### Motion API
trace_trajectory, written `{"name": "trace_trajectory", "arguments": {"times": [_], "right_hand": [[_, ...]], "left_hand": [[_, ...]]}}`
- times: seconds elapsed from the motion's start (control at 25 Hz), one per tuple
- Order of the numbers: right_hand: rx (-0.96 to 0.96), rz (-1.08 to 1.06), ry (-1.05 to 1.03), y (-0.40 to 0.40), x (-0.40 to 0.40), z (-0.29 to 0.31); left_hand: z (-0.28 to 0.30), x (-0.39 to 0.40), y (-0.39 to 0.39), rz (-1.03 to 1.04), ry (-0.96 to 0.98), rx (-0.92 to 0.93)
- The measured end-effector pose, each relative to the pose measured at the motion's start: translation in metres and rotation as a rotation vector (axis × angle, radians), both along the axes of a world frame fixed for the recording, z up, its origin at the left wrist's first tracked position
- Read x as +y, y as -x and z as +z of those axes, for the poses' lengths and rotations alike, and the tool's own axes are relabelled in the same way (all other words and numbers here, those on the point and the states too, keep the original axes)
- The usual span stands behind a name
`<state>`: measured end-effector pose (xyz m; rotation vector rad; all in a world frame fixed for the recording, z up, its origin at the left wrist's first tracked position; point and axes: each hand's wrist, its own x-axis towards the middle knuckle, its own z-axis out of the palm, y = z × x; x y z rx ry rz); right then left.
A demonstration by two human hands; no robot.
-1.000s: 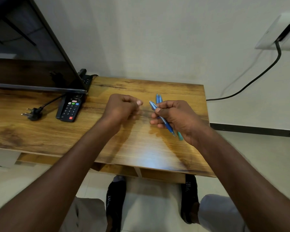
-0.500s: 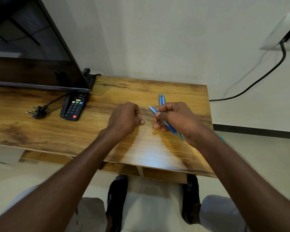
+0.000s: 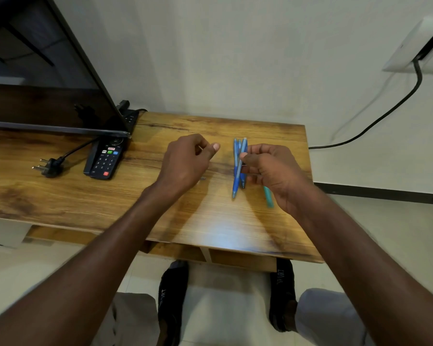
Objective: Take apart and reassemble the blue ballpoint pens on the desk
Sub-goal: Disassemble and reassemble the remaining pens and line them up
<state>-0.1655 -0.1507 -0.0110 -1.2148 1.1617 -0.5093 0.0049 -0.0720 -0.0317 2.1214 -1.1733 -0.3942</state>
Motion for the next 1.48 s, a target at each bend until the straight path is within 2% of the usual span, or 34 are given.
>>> {"name": "trace_trajectory", "arguments": {"times": [0.12, 0.24, 0.4, 0.44, 0.56, 0.6, 0.84, 1.0, 1.24, 1.36, 1.48], "right_hand": [[-0.005, -0.005, -0.017, 0.006, -0.004, 0.003], [0.016, 0.022, -0.039, 0.009, -0.005, 0.006], [0.113, 0.089, 0.023, 0.009, -0.005, 0.005], [0.193, 0.104, 0.116, 0.010, -0.006, 0.002], [0.596, 0.126, 0.503, 0.019, -0.017, -0.008], [0.705, 0.146, 0.560, 0.023, -0.019, -0.010], [0.977, 0.371, 0.600, 0.027, -0.015, -0.019], [1.005, 0.376, 0.609, 0.026, -0.013, -0.020], [0.916, 0.348, 0.619, 0.027, -0.016, -0.023], [0.884, 0.302, 0.613, 0.026, -0.017, -0.023], [0.709, 0.202, 0.574, 0.021, -0.020, -0.018]], "left_hand": [[0.010, 0.000, 0.005, -0.117, -0.027, 0.330], [0.016, 0.003, 0.009, -0.312, -0.131, 0.438], [0.019, 0.008, 0.004, -0.392, -0.211, 0.435], [0.019, 0.008, 0.001, -0.394, -0.242, 0.423], [0.016, 0.011, -0.004, -0.410, -0.348, 0.337], [0.015, 0.012, -0.005, -0.426, -0.382, 0.306], [0.009, 0.014, -0.002, -0.500, -0.550, 0.142], [0.006, 0.015, -0.002, -0.518, -0.634, 0.013], [0.005, 0.015, 0.001, -0.545, -0.668, -0.112], [0.007, 0.016, 0.000, -0.476, -0.535, -0.076], [0.012, 0.009, 0.004, -0.330, -0.269, 0.049]]}}
